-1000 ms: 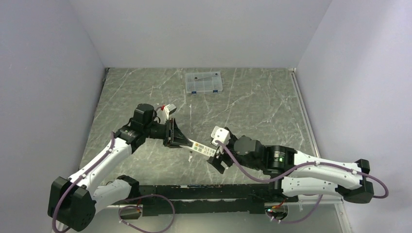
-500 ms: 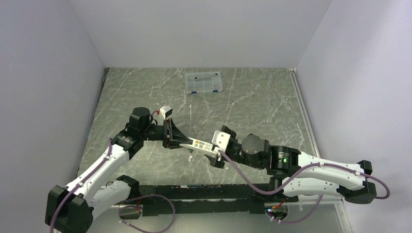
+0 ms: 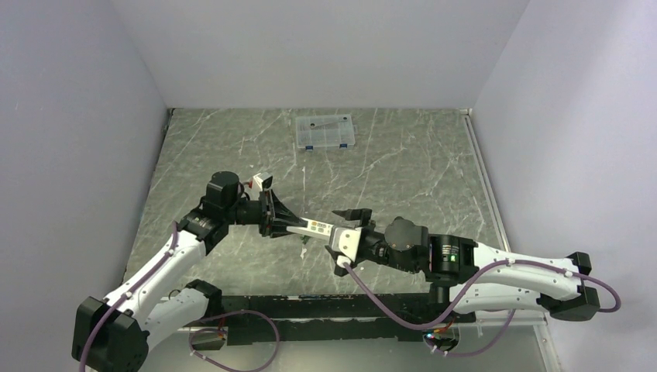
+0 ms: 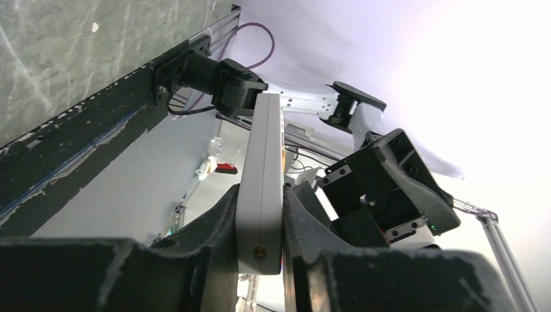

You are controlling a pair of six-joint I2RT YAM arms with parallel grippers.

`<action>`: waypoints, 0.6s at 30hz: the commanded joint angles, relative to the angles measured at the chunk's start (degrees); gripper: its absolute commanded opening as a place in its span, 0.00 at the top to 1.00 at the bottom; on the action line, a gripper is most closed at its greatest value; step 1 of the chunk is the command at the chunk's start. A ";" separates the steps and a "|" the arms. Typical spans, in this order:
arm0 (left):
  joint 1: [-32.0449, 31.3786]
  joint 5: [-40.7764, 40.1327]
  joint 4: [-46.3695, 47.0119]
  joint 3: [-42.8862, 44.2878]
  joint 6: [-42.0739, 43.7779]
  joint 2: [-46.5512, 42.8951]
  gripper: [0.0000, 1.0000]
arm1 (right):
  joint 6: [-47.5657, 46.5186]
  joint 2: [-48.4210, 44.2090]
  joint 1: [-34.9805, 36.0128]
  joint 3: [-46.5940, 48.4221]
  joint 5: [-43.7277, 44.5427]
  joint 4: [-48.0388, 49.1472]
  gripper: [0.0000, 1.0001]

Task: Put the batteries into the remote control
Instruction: Adjust the remote control.

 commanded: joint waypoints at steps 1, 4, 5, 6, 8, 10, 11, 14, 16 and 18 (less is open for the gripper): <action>0.24 2.54 7.20 0.52 -5.90 -0.25 1.00 | -3.50 -0.26 0.88 -0.25 -0.65 2.53 0.20; 0.24 2.38 7.80 0.81 -7.01 -0.31 1.00 | -3.90 0.37 1.57 -0.96 -0.50 2.79 0.20; 0.24 2.29 8.54 0.61 -7.84 -0.32 1.00 | -4.21 0.58 1.94 -1.34 -0.06 3.00 0.20; 0.24 2.47 8.76 0.35 -8.74 -0.25 1.00 | -4.68 0.90 2.33 -1.69 0.79 3.24 0.21; 0.24 3.31 11.29 -0.13 -10.69 0.28 1.00 | -5.94 1.54 3.49 -2.51 3.52 3.85 0.21; 0.24 4.12 12.75 -0.57 -12.34 0.76 1.00 | -7.57 2.07 5.02 -3.21 6.60 4.68 0.22; 0.24 4.25 12.78 -0.73 -12.62 0.90 1.00 | -8.39 2.21 5.48 -3.50 8.01 5.15 0.22; 0.24 4.64 12.36 -0.66 -12.76 0.99 1.00 | -10.65 2.53 6.87 -4.08 11.50 6.12 0.23; 0.24 5.14 12.44 -0.52 -12.84 1.13 1.00 | -12.13 2.81 7.83 -4.40 14.09 7.01 0.23; 0.24 5.61 12.85 -0.72 -13.21 1.32 1.00 | -13.80 3.23 8.71 -4.68 16.78 8.14 0.24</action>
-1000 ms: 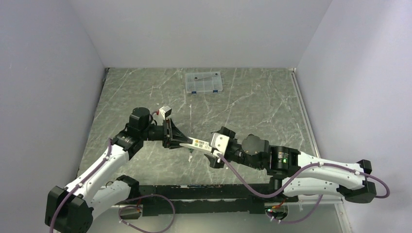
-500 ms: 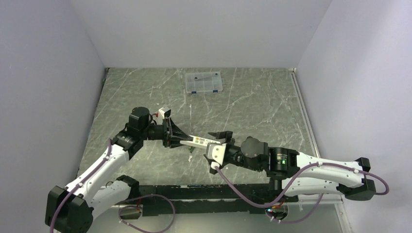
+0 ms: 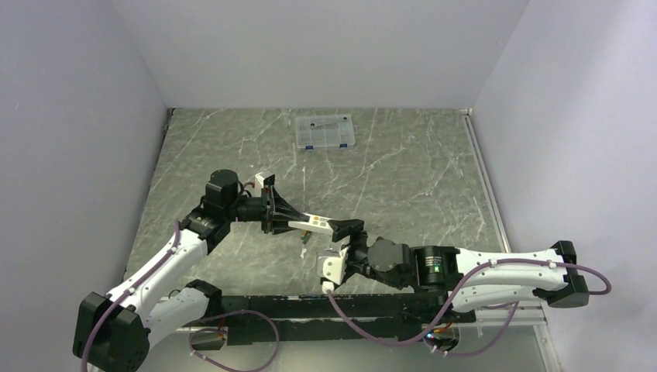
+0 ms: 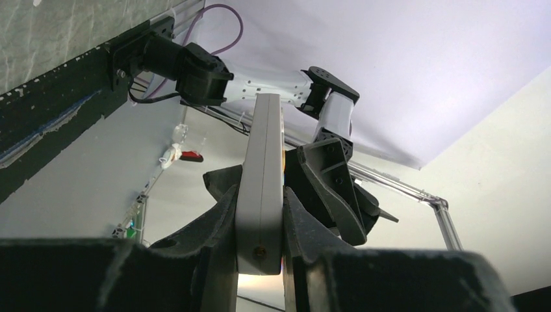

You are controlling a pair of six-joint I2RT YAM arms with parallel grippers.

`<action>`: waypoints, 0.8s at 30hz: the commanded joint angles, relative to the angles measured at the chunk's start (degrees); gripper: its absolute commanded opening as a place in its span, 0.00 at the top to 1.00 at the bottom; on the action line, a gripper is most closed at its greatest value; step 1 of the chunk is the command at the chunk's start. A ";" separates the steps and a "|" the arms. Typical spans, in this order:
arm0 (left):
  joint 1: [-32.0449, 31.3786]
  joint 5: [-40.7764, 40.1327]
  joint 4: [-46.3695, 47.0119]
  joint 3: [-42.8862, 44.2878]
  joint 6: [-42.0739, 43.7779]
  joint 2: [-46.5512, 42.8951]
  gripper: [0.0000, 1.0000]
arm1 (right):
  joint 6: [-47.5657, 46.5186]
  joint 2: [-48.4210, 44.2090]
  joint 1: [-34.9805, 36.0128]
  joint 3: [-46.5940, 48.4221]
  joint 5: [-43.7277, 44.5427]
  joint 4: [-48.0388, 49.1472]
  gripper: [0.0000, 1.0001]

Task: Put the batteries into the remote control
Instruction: Adjust the remote control.

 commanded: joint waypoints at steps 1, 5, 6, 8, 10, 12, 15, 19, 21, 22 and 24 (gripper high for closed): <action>0.22 2.90 4.08 -0.15 -2.06 0.10 1.00 | -5.32 0.32 2.12 -0.35 8.91 6.06 0.24; 0.22 3.44 6.36 -0.90 -3.63 0.34 1.00 | -9.06 1.98 3.97 -0.69 14.62 7.43 0.25; 0.22 3.56 6.78 -0.97 -3.90 0.39 1.00 | -9.60 2.42 4.26 -0.63 15.55 7.50 0.26; 0.22 3.78 6.81 -0.85 -3.91 0.44 1.00 | -10.37 3.00 4.80 -0.57 17.03 7.80 0.29; 0.22 3.94 6.55 -0.75 -3.76 0.35 1.00 | -10.71 3.03 5.17 -0.69 17.70 8.35 0.33; 0.22 3.92 6.83 -0.96 -4.21 0.20 1.00 | -10.82 2.86 5.36 -0.78 18.27 8.83 0.37; 0.22 3.88 7.75 -1.25 -4.85 0.17 1.00 | -10.75 2.81 5.98 -0.69 19.41 8.52 0.43; 0.22 4.38 8.30 -1.41 -5.21 0.30 1.00 | -11.38 3.08 6.36 -0.86 21.16 8.68 0.56; 0.22 4.41 8.05 -1.52 -5.17 0.12 1.00 | -11.49 3.15 6.54 -0.95 21.58 8.68 0.59; 0.22 4.29 7.87 -1.54 -5.14 -0.03 1.00 | -11.57 3.16 6.60 -1.03 21.73 8.66 0.60; 0.22 4.35 8.11 -1.62 -5.28 -0.30 1.00 | -11.70 3.37 6.64 -1.13 22.26 8.71 0.62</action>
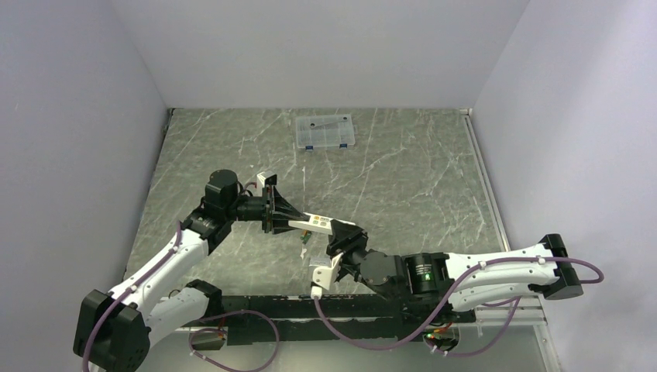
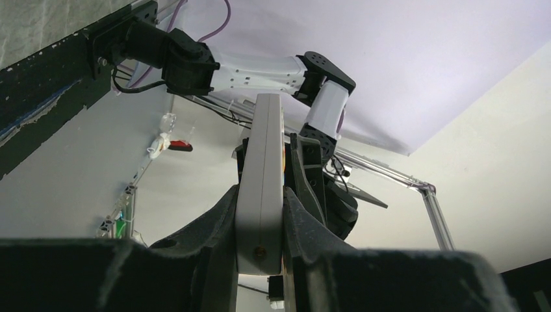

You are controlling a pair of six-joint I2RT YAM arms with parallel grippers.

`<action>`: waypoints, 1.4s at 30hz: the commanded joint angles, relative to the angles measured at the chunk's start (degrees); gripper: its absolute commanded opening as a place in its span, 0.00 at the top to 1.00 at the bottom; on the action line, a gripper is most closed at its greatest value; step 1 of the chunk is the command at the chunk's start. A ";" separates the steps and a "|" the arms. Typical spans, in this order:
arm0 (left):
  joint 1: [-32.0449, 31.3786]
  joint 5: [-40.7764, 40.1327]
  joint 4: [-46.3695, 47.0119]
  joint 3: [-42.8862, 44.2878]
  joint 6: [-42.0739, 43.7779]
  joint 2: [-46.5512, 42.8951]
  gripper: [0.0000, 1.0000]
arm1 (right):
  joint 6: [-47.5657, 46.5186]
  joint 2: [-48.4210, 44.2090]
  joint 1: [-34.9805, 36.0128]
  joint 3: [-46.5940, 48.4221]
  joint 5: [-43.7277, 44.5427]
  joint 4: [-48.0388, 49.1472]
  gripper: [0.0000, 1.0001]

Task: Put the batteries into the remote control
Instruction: Adjust the remote control.

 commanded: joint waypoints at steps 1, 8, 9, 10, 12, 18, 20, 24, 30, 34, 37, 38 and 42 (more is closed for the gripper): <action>0.22 1.63 2.94 -0.62 -1.13 -0.96 1.00 | -0.92 -0.03 0.56 -0.30 3.59 2.32 0.63; 0.22 1.90 3.08 -0.49 -1.57 -1.23 1.00 | -1.75 0.68 0.87 -0.05 5.24 2.55 0.79; 0.22 1.92 3.13 -0.52 -1.59 -1.31 1.00 | -1.99 0.76 0.87 0.04 5.50 2.67 0.84; 0.22 2.00 3.13 -0.46 -1.59 -1.32 1.00 | -2.15 0.78 0.91 0.16 5.70 2.75 0.89; 0.22 1.98 2.73 -0.36 -1.44 -1.48 1.00 | -2.21 0.87 0.98 0.51 6.15 2.83 1.00; 0.22 1.65 1.27 0.20 -0.48 -1.64 0.75 | -2.71 0.18 1.13 0.47 6.83 3.65 1.00; 0.22 2.26 1.54 0.38 -0.14 -1.22 0.65 | -2.81 0.17 1.18 0.56 7.20 3.63 1.00; 0.22 2.85 1.57 0.81 0.73 -0.56 0.52 | -3.23 0.24 1.20 0.42 8.22 3.76 1.00; 0.22 2.45 -4.81 4.13 6.55 -0.55 0.35 | -2.40 -0.53 1.19 0.27 9.41 2.70 1.00; 0.22 0.98 -12.58 7.61 12.85 -0.42 0.27 | 0.11 -1.63 1.22 0.59 9.48 0.62 1.00; 0.22 -1.09 -19.59 11.37 19.43 -0.68 0.21 | 3.49 -2.30 1.14 1.48 9.32 -2.12 1.00; 0.22 -2.03 -22.52 12.91 22.09 -0.77 0.20 | 4.64 -2.55 1.13 1.69 9.37 -2.84 1.00; 0.22 -5.97 -31.53 18.60 31.03 -0.97 0.15 | 8.79 -3.36 1.00 2.53 9.72 -5.48 1.00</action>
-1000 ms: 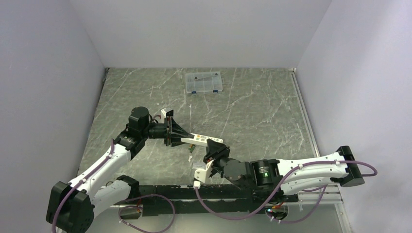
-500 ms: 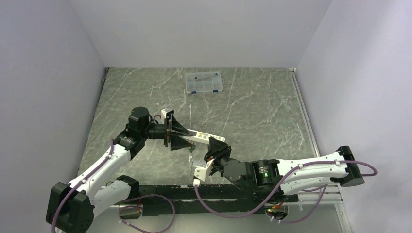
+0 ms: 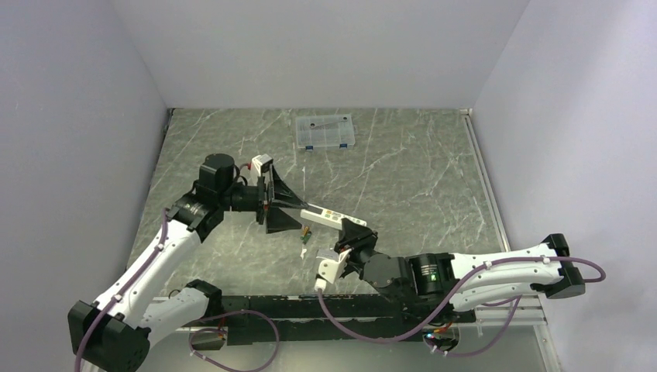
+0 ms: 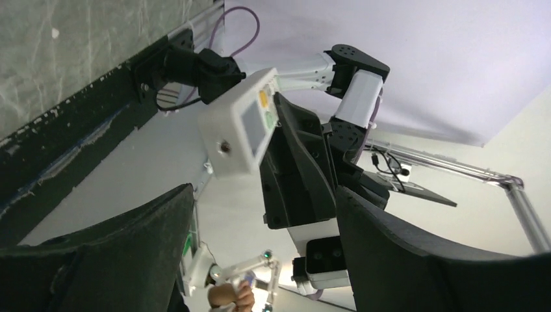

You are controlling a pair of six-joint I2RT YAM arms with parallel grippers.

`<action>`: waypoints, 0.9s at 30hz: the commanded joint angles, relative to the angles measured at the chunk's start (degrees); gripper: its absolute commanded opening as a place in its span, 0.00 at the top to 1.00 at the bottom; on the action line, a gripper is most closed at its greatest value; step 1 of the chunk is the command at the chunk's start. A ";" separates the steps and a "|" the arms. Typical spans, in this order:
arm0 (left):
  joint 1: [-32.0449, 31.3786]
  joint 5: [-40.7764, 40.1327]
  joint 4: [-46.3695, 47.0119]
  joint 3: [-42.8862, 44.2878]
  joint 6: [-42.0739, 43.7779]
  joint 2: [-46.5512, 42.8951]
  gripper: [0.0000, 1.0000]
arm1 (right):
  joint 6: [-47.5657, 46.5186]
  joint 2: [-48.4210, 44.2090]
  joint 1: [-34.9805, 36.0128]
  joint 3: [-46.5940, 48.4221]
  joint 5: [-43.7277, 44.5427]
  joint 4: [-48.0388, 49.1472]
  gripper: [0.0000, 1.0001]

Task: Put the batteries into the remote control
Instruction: Adjust the remote control.

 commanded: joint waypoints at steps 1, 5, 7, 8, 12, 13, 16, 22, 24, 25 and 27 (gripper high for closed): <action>0.13 -3.70 -10.38 6.33 12.99 -0.66 0.13 | 7.12 -1.71 -0.15 3.31 2.26 -3.62 1.00; 0.13 -3.03 -11.24 7.99 17.75 -0.11 0.09 | 13.14 -1.79 -1.09 6.51 1.45 -8.06 1.00; 0.13 -3.60 -11.69 8.31 20.59 -0.02 0.07 | 15.73 -1.79 -1.48 7.77 0.77 -9.69 1.00; 0.13 -4.03 -11.94 8.35 21.48 -0.07 0.07 | 16.82 -1.73 -1.62 8.19 0.27 -10.36 1.00; 0.13 -6.39 -11.54 7.64 23.52 -1.22 0.05 | 20.61 -1.75 -2.58 9.52 -0.97 -11.69 1.00; 0.13 -7.42 -11.56 7.30 23.94 -1.83 0.04 | 21.56 -1.71 -3.05 9.74 -1.51 -12.02 1.00; 0.13 -9.34 -11.65 6.49 25.34 -2.53 0.02 | 24.48 -1.41 -4.36 10.45 -2.85 -13.00 1.00; 0.13 -12.86 -12.15 5.35 28.28 -3.20 0.01 | 30.54 -1.47 -9.97 11.12 -8.79 -15.07 1.00; 0.13 -15.28 -12.94 5.18 30.31 -3.84 0.01 | 32.80 -2.02 -12.44 11.12 -11.92 -15.43 1.00; 0.13 -17.16 -13.78 5.23 31.56 -4.21 0.01 | 33.89 -2.25 -13.66 11.08 -13.35 -15.56 1.00; 0.13 -20.78 -15.50 5.40 34.07 -5.10 0.00 | 35.87 -3.14 -15.87 10.68 -16.42 -15.37 1.00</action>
